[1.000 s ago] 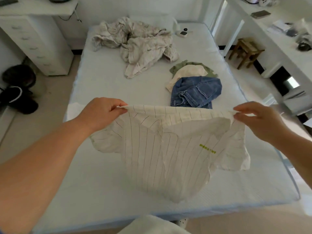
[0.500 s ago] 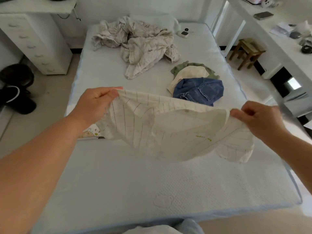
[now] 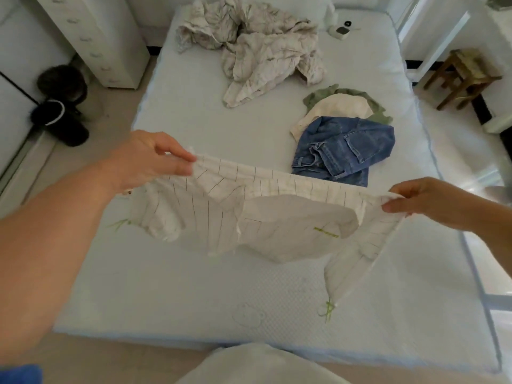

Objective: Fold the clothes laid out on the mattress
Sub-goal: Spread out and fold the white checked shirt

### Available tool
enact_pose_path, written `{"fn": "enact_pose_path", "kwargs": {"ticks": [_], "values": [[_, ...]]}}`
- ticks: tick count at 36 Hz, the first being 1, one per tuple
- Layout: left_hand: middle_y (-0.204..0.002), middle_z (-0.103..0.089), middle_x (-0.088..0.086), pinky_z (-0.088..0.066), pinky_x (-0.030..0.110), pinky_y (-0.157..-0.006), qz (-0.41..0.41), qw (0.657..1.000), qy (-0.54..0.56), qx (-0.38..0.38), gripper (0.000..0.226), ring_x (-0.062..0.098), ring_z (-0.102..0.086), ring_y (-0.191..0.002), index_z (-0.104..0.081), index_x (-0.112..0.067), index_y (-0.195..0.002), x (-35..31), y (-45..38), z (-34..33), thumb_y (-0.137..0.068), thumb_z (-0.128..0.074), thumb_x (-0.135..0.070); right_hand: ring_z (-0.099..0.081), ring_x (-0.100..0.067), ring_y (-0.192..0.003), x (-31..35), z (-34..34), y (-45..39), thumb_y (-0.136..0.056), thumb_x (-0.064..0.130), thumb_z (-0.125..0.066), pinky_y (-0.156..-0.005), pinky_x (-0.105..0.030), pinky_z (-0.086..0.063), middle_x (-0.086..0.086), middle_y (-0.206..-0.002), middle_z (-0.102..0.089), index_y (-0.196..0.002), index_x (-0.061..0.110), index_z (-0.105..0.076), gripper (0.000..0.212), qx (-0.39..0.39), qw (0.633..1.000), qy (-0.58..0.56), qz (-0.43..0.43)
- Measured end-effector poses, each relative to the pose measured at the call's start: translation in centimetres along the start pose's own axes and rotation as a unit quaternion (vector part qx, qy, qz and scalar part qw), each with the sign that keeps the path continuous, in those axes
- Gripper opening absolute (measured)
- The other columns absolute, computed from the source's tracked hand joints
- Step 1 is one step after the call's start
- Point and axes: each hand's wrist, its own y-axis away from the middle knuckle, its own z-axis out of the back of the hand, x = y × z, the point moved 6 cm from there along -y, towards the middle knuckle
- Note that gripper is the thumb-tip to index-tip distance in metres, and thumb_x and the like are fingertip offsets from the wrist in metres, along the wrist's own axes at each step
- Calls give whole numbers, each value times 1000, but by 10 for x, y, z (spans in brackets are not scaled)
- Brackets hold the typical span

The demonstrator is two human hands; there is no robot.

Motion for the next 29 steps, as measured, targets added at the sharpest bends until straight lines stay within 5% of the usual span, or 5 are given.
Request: {"fn": "enact_pose_path", "kwargs": {"ticks": [5,13,21,25,29], "values": [[-90,-57,-19,-32,10,-67,19,985,-169,2,17,-6,-52,-84,-68,-43,-70,-2,-3,-15,-65,-82,-33,-68,-16,-76,7,5,-3,-50,47,-84,-63,-19,-54,-1,-77,-70,-71,19,-74,36,32,986,-156,51],[-93,-62,-7,-38,16,-69,28,992,-118,-16,17,3,-55,-83,-63,-30,-69,9,-1,-25,-71,-79,-24,-54,-18,-72,10,16,0,-94,14,-50,-63,-27,-49,7,-66,-61,-77,17,-61,21,-106,972,-194,84],[-62,-59,-13,-41,33,-79,44,990,92,-101,34,17,-53,-74,-63,-31,-62,20,-6,-2,-82,-65,-3,-55,-14,-66,41,30,24,-79,24,-72,-50,-9,-41,13,-64,-61,-68,31,-58,19,-240,960,86,114],[-60,-53,-12,-34,3,-55,-8,989,26,-146,28,-5,-46,-53,-54,-29,-70,5,-5,12,-85,-62,-7,-53,-13,-64,57,28,30,-81,28,-70,-56,-24,-38,10,-72,-57,-66,36,-49,26,-223,932,271,94],[-68,-51,-10,-33,-1,-52,-48,975,-63,-206,20,-9,-48,-54,-53,-26,-75,-16,-1,26,-85,-64,-13,-48,0,-69,66,36,34,-81,24,-69,-72,-28,-35,21,-76,-52,-72,36,-51,23,-282,928,208,123]]}}
